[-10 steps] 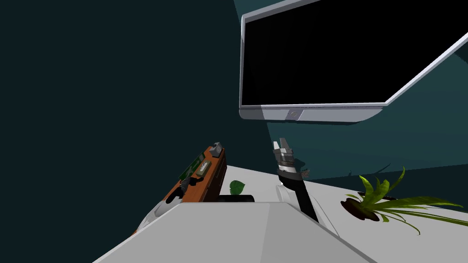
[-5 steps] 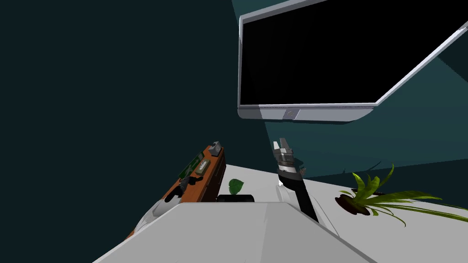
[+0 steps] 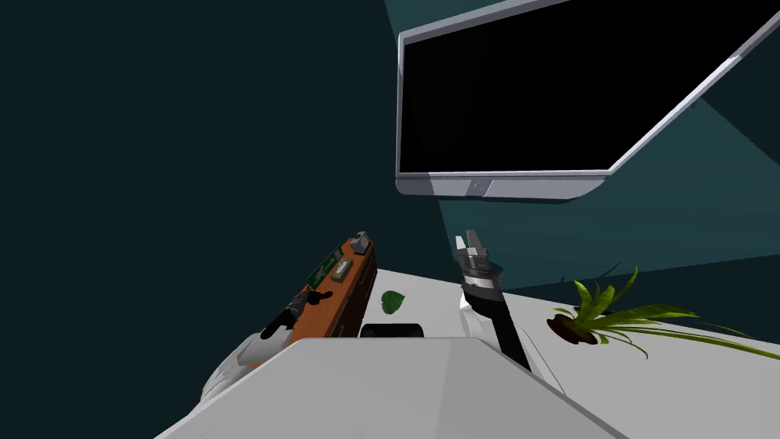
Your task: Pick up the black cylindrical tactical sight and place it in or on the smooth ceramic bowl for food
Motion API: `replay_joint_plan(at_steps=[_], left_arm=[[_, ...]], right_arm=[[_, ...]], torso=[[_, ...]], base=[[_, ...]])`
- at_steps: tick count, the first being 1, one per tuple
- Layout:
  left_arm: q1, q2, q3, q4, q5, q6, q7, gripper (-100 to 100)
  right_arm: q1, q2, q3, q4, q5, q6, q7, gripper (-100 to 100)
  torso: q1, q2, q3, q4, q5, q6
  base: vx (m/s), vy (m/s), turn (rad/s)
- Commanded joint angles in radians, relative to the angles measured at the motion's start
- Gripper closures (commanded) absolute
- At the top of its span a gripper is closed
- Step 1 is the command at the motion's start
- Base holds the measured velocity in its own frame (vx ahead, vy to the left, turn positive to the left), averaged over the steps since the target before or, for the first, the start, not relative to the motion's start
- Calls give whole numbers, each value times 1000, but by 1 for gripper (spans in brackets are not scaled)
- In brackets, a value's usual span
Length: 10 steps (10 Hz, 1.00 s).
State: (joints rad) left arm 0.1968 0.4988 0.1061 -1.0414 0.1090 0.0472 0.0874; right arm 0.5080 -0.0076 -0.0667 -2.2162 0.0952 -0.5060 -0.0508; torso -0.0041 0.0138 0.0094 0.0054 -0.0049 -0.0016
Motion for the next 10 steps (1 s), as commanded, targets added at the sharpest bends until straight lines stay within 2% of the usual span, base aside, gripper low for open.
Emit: replay_joint_plan(at_steps=[1,2,5,8,9,10], left_arm=[[19,25,0,-29,21,-8,11,100],[49,57,1,-71,50,-17,25,100],[98,106,1,-138,97,-32,46,100],[151,156,-3,-212,145,-43,69,100],[151,156,-3,-212,145,-43,69,100],[169,173,-5,-239,160,-45,77,100]], right_arm=[[0,0,0,0,0,0,0,0],[0,0,0,0,0,0,0,0],[0,0,0,0,0,0,0,0],[0,0,0,0,0,0,0,0],[0,0,0,0,0,0,0,0],[0,0,0,0,0,0,0,0]], torso=[[0,0,0,0,0,0],[0,-1,0,0,-1,0],[1,8,5,2,0,-1],[2,4,3,3,0,1],[1,3,3,3,-1,1],[-1,1,2,3,0,2]], base=[[-112,-3,-16],[-175,1,-43],[-202,31,-22],[-137,32,-25],[-89,11,-10],[-64,16,-10]])
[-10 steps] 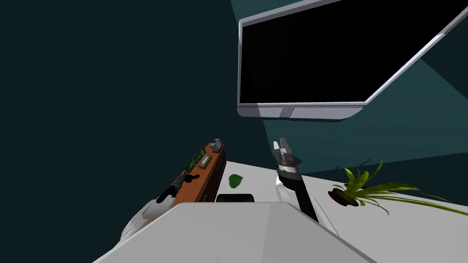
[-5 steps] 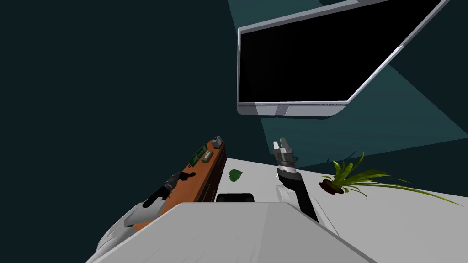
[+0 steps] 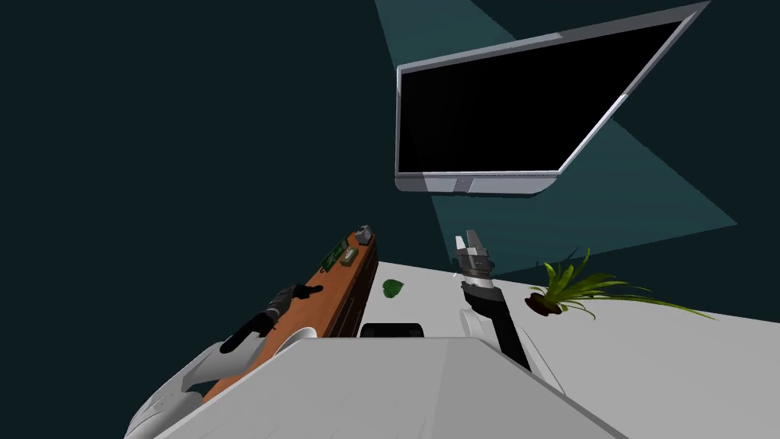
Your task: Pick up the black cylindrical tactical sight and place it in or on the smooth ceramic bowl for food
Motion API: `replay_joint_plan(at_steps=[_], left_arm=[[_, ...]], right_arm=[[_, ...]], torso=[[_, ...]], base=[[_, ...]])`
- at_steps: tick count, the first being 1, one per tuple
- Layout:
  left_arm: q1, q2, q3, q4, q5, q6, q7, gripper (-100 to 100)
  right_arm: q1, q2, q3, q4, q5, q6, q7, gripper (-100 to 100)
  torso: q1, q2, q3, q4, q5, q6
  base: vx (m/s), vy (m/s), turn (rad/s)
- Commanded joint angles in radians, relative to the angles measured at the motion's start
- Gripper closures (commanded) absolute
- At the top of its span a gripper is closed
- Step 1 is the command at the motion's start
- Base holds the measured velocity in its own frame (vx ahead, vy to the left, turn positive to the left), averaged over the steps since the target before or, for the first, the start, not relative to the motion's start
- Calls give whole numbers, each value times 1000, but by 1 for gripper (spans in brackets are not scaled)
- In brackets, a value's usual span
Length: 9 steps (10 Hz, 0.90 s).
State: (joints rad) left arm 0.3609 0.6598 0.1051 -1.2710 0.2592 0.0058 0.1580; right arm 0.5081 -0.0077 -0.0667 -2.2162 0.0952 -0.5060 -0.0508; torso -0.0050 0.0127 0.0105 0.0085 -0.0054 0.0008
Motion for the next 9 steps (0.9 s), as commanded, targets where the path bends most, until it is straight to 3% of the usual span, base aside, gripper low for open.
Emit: replay_joint_plan(at_steps=[1,9], left_arm=[[23,29,-7,-36,24,-5,14,100],[158,160,-57,-266,93,51,70,100]], right_arm=[[0,0,0,0,0,0,0,0],[0,0,0,0,0,0,0,0]], torso=[[0,0,0,0,0,0],[-4,0,-1,-2,-2,-1]], base=[[-93,14,-24],[-104,5,17]])
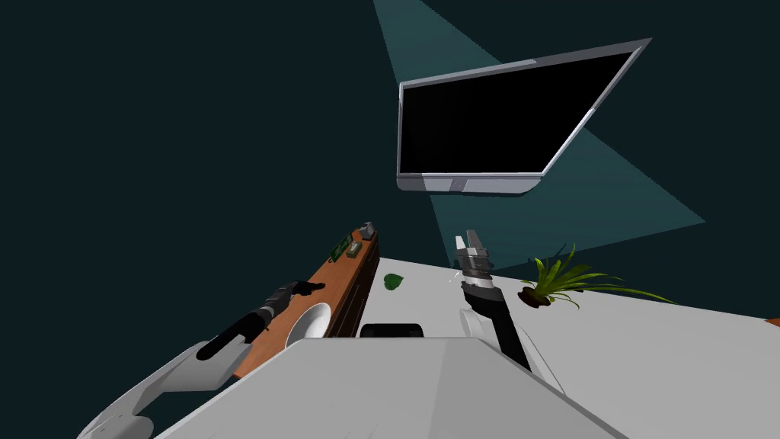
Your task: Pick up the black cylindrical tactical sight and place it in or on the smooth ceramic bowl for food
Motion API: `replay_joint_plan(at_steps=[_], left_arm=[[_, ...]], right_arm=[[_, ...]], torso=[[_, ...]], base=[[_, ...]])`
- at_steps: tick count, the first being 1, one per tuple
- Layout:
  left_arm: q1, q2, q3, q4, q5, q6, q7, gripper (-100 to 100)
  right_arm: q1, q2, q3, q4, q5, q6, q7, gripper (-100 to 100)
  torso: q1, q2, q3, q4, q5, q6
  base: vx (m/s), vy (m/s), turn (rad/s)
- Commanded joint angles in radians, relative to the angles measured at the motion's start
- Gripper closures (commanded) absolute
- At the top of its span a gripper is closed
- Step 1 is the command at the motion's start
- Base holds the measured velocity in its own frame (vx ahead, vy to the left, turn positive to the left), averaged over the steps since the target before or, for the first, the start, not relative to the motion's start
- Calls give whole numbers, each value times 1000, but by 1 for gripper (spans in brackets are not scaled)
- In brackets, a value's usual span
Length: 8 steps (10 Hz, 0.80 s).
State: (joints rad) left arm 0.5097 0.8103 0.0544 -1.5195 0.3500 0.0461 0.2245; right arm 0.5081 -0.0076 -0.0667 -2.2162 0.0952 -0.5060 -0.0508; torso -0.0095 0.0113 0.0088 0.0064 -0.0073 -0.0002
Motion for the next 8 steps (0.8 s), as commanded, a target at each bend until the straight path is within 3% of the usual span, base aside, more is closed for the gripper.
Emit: replay_joint_plan(at_steps=[1,8], left_arm=[[23,24,-16,-46,4,25,10,100],[115,116,-86,-237,-3,143,47,100]], right_arm=[[0,0,0,0,0,0,0,0],[0,0,0,0,0,0,0,0]], torso=[[0,0,0,0,0,0],[-4,-7,-5,-3,-2,0]], base=[[-53,-9,49],[-26,-20,57]])
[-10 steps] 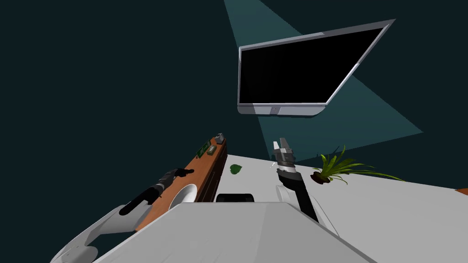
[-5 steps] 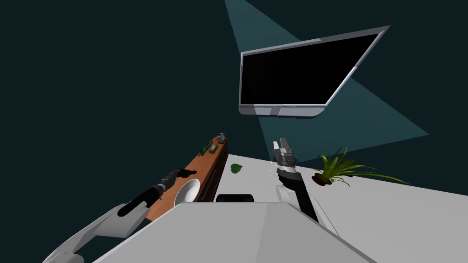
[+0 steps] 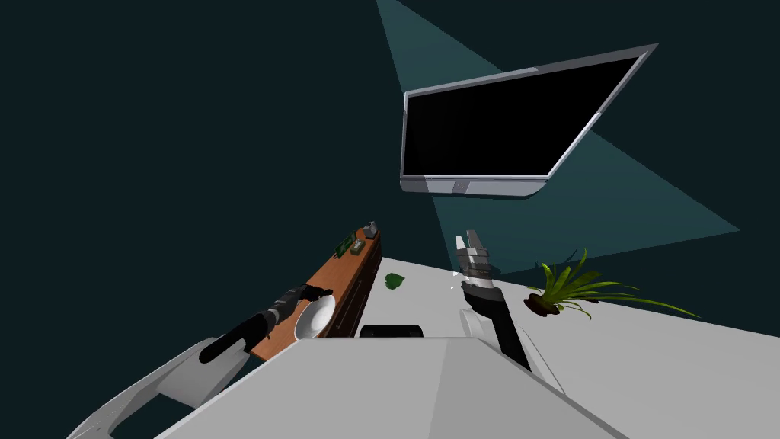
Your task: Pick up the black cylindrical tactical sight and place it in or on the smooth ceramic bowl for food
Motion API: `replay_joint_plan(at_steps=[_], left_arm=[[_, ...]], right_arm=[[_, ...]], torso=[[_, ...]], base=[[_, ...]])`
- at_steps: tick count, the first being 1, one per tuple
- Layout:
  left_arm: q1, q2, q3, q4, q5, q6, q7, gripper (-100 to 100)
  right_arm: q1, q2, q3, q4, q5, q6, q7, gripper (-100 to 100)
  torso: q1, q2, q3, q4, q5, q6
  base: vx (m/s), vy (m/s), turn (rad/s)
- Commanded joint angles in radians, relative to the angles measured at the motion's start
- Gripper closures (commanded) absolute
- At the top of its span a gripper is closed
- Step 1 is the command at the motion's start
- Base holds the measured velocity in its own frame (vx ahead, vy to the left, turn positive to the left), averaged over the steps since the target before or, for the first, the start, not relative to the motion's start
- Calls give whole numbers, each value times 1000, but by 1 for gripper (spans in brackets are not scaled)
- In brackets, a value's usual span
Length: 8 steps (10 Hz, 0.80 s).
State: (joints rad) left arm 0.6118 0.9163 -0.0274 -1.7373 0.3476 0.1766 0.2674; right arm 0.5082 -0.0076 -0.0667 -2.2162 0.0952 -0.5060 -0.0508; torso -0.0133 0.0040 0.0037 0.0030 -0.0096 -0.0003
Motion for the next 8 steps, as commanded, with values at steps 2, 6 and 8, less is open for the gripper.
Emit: replay_joint_plan(at_steps=[2,6,8], left_arm=[[35,31,-22,-64,-6,44,12,100],[79,70,-55,-148,-14,100,27,100],[90,71,-54,-158,-16,102,27,100]], right_arm=[[0,0,0,0,0,0,0,0],[0,0,0,0,0,0,0,0],[0,0,0,0,0,0,0,0]], torso=[[0,0,0,0,0,0],[0,-1,-1,-1,-1,-1],[-1,-1,-1,0,-1,-1]], base=[[-12,-17,54],[-9,-16,56],[-11,-10,17]])
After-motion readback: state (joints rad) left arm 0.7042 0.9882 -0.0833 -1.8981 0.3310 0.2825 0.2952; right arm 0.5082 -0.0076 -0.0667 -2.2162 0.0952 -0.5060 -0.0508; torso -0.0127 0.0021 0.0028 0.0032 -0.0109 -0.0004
